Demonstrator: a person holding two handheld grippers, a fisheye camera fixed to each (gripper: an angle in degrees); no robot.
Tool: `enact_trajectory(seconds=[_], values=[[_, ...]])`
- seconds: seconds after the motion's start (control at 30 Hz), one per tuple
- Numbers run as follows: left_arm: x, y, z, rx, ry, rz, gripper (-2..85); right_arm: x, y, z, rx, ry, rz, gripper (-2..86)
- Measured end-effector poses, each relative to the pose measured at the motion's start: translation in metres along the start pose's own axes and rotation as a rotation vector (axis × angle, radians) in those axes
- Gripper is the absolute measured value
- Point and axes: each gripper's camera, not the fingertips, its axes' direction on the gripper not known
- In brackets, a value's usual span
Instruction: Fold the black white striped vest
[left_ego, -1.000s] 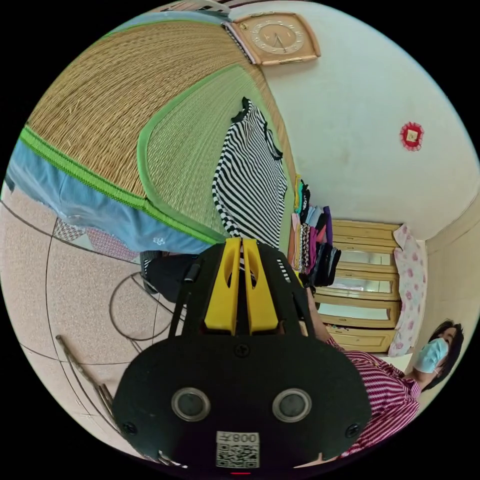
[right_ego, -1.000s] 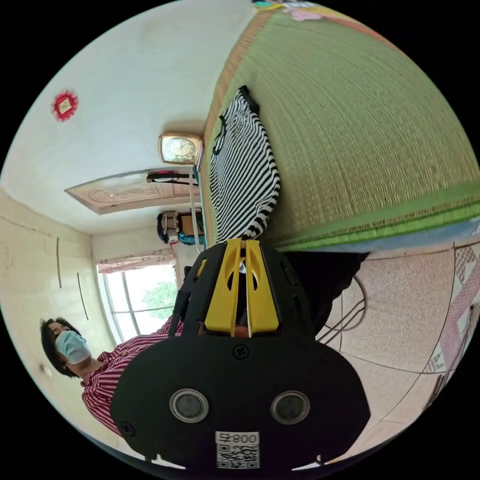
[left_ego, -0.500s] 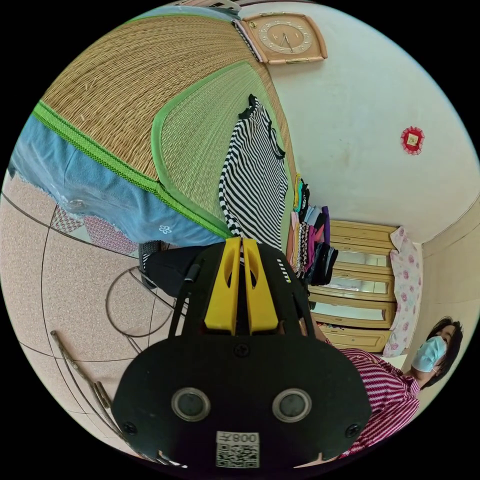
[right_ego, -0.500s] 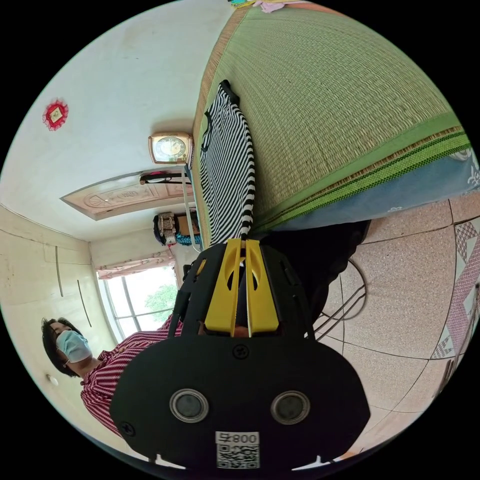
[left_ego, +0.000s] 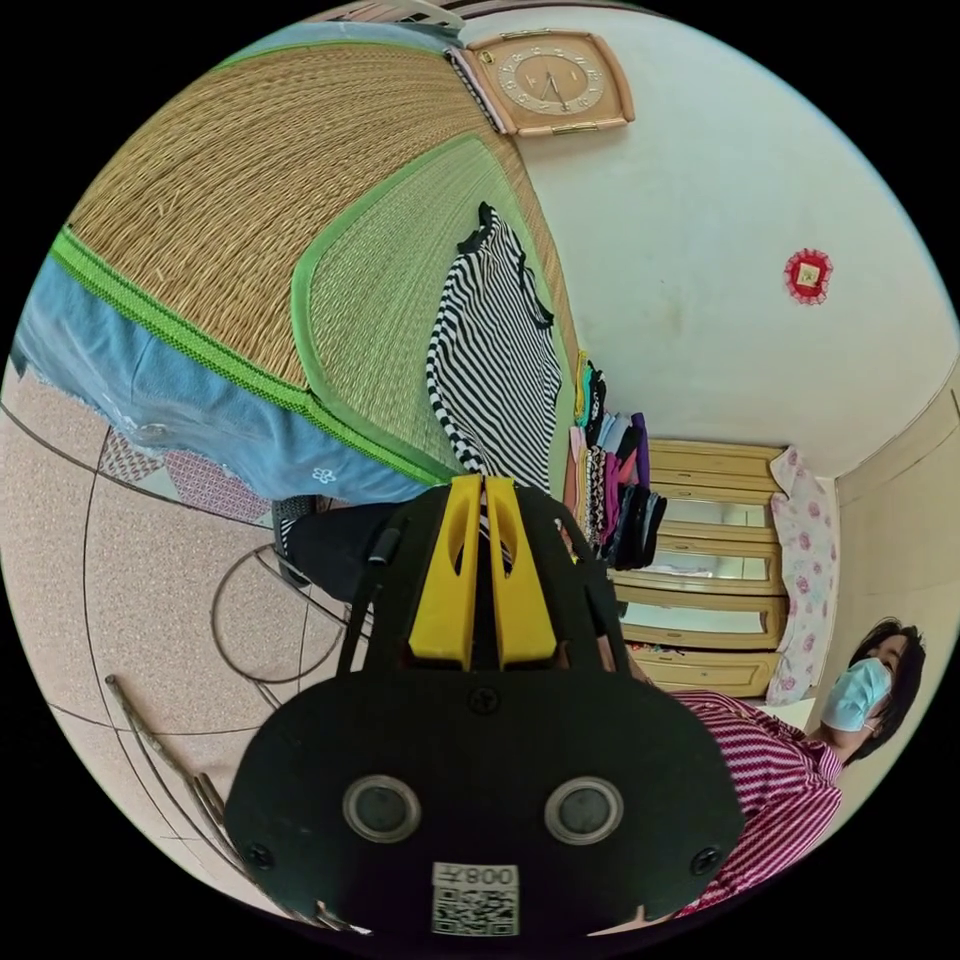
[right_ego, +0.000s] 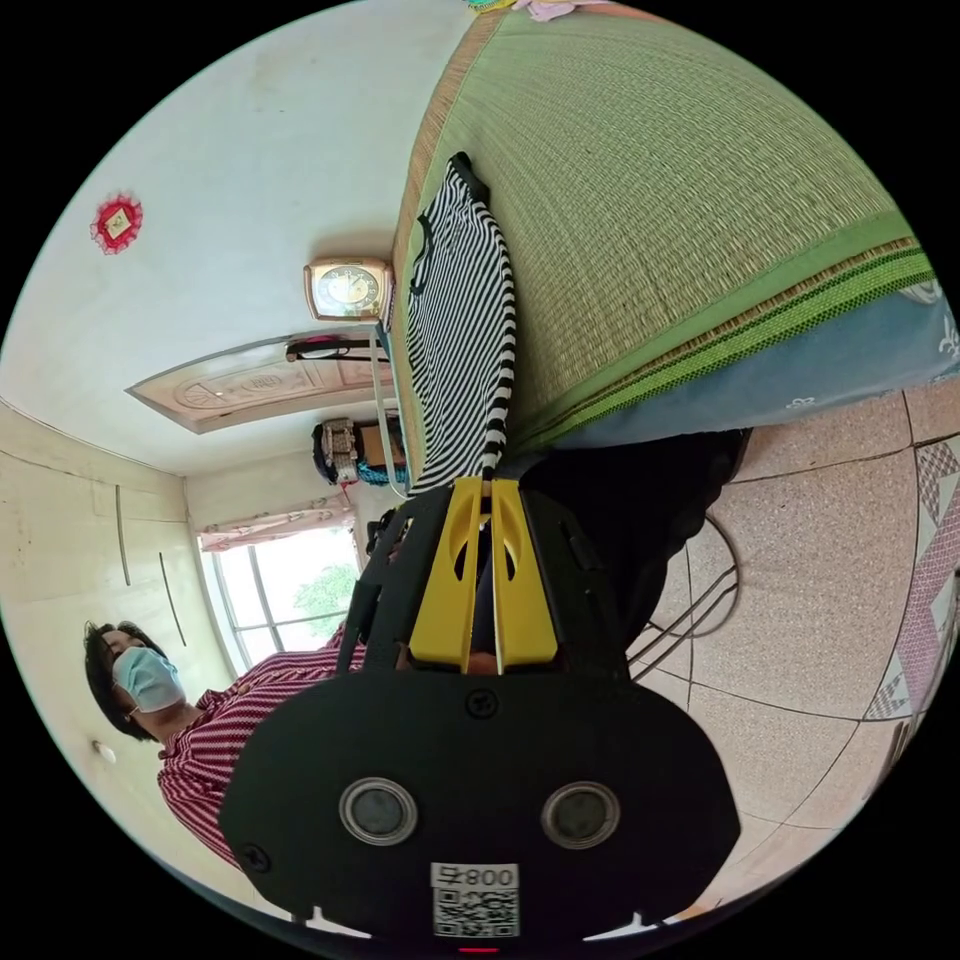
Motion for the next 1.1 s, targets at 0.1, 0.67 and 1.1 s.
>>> enact_trajectory(seconds=[0.1,0.67,1.1], values=[[-0.006,-0.003,0.001,-0.013,-0.022,-0.032,0.5,0.021,0.012,0.004,0.001,-0.016,0.026,1.4],[0.005,-0.034,-0.006,0.050,-0.009,-0.069,0.1,0.109,0.090,0.011,0.121,-0.137,0.090,0.3],[0.096,-0.162,0.080,-0.038,-0.126,0.067,0.1,-0.037,-0.063,0.142,0.058,0.261,-0.194,0.1]])
